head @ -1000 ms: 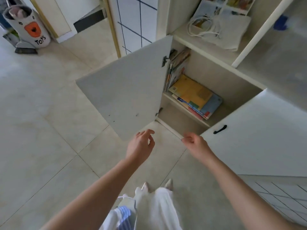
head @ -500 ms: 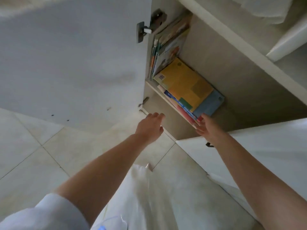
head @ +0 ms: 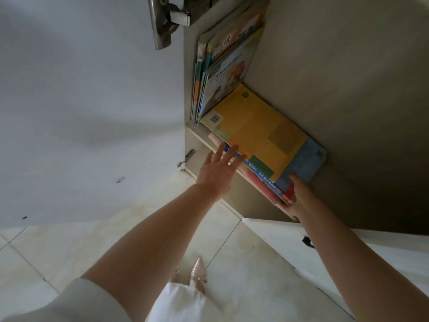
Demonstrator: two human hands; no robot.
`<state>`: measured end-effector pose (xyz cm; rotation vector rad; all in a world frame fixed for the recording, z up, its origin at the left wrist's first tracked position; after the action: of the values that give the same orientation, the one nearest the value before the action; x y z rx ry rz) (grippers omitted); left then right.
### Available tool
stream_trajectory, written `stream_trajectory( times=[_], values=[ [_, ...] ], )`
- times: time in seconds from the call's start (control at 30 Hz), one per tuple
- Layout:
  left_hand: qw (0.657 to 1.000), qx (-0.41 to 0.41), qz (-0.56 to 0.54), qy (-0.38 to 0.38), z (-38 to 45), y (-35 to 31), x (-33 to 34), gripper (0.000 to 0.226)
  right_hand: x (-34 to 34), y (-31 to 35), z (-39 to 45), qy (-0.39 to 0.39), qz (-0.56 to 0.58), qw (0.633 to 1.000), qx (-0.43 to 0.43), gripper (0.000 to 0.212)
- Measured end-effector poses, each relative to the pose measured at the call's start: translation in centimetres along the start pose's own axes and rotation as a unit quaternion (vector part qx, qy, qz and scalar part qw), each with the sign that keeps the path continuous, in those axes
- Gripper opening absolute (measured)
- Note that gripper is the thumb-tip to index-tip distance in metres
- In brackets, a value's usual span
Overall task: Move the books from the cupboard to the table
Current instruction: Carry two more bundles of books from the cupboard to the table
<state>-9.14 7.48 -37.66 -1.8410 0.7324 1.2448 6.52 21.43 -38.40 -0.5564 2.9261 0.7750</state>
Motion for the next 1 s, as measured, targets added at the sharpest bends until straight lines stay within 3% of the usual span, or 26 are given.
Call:
stream_trajectory(
  times=[0.33, 0.47, 0.6, 0.73, 0.9, 1.0],
  values=[
    [0.999, 0.03, 0.021, -0.04, 1.7, 0.5, 0.0, 0.078, -0.5, 1.2, 0.1, -0.007, -0.027, 0.999, 0.036, 0.079],
    [0.998, 0.033, 0.022, -0.044, 2.1, 0.9, 0.0, 0.083, 0.1, 1.4, -0.4, 0.008, -0.061, 0.997, 0.04, 0.061],
    [0.999, 0.028, 0.016, -0.035, 2.1, 1.0, 0.0, 0.098, 0.2, 1.2, -1.4, 0.014, -0.061, 0.997, 0.038, 0.057],
    [0.998, 0.024, 0.04, -0.037, 2.1, 1.1, -0.2, 0.094, 0.5, 1.7, -2.7, 0.019, -0.034, 0.998, 0.044, 0.04],
    [0.996, -0.009, 0.005, -0.083, 2.1, 0.0, -1.6, 0.084, 0.9, 3.1, -5.4, 0.021, -0.012, 0.999, -0.03, 0.034],
    [0.996, -0.023, -0.021, -0.089, 2.4, 0.0, -2.8, 0.1, 2.1, 4.6, -7.6, 0.04, -0.055, 0.993, -0.093, 0.024]
  ],
)
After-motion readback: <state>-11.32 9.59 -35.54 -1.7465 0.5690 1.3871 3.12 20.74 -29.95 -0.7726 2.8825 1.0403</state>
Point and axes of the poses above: each hand's wrist, its own z-axis towards the middle knuckle, its own x-axis out of the palm, y = z × x, the point moved 6 cm from there along z, towards the middle knuckle, and after that the axes turned 3 degrees about z, right-handed, at the moved point
